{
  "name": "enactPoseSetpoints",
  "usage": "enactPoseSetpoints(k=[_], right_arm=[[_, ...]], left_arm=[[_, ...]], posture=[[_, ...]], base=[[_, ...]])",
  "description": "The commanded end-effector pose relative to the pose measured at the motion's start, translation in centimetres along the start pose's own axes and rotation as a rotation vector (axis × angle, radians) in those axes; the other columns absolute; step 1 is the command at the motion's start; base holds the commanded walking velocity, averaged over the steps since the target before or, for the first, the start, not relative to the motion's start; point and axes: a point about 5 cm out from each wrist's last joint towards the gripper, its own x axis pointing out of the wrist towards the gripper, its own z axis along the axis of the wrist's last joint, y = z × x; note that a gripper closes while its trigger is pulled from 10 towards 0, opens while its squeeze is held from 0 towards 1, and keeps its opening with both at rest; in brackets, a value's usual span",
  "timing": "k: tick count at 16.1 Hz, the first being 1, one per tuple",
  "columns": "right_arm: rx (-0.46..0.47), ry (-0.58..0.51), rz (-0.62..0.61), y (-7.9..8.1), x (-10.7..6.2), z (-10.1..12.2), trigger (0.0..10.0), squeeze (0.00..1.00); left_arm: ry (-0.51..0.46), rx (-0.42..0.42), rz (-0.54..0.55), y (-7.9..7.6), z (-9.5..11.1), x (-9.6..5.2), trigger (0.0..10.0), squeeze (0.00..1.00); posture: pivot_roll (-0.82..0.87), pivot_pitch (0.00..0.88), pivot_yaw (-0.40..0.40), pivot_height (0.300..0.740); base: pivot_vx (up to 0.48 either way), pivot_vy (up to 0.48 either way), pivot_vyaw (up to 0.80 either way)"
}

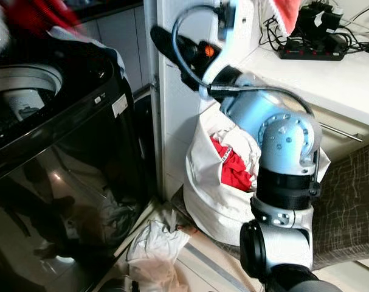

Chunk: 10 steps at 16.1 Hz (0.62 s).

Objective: Clothes washing

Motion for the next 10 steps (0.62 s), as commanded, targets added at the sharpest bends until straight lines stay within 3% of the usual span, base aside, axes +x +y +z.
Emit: enactPoseSetpoints(k=[1,2,4,7,10], right_arm=[[-0.044,0.024,0.015,0.6,0.0,-0.3,10.0,0.00],[-0.098,0.115,-0.008,0.5,-0.2,-1.7,10.0,0.00],[-0.182,0.228,-0.002,0.5,-0.9,-3.7,10.0,0.00],[-0.209,0.270,0.007,0.7,-1.2,-4.6,10.0,0.00],[-0.217,0.291,0.034,1.2,-1.2,-5.1,10.0,0.00]], left_arm=[[0.077,0.055,-0.057,-1.0,-1.2,-0.3,0.0,0.00],[0.205,0.056,-0.159,-2.4,-3.1,-1.1,0.0,0.00],[0.358,0.019,-0.276,-5.1,-5.4,-3.0,10.0,0.00],[0.486,-0.040,-0.342,-7.4,-6.8,-4.9,10.0,0.00],[0.626,-0.092,-0.342,-8.1,-8.2,-6.3,10.0,0.00]], posture=[[0.02,0.000,0.017,0.740],[0.02,0.000,0.021,0.740],[0.02,0.000,0.013,0.740],[0.02,0.000,0.001,0.740],[0.01,0.000,0.006,0.740]], base=[[0.000,0.000,0.00],[0.000,0.000,0.00],[0.000,0.000,0.00],[0.000,0.000,0.00],[0.000,0.000,0.00]])
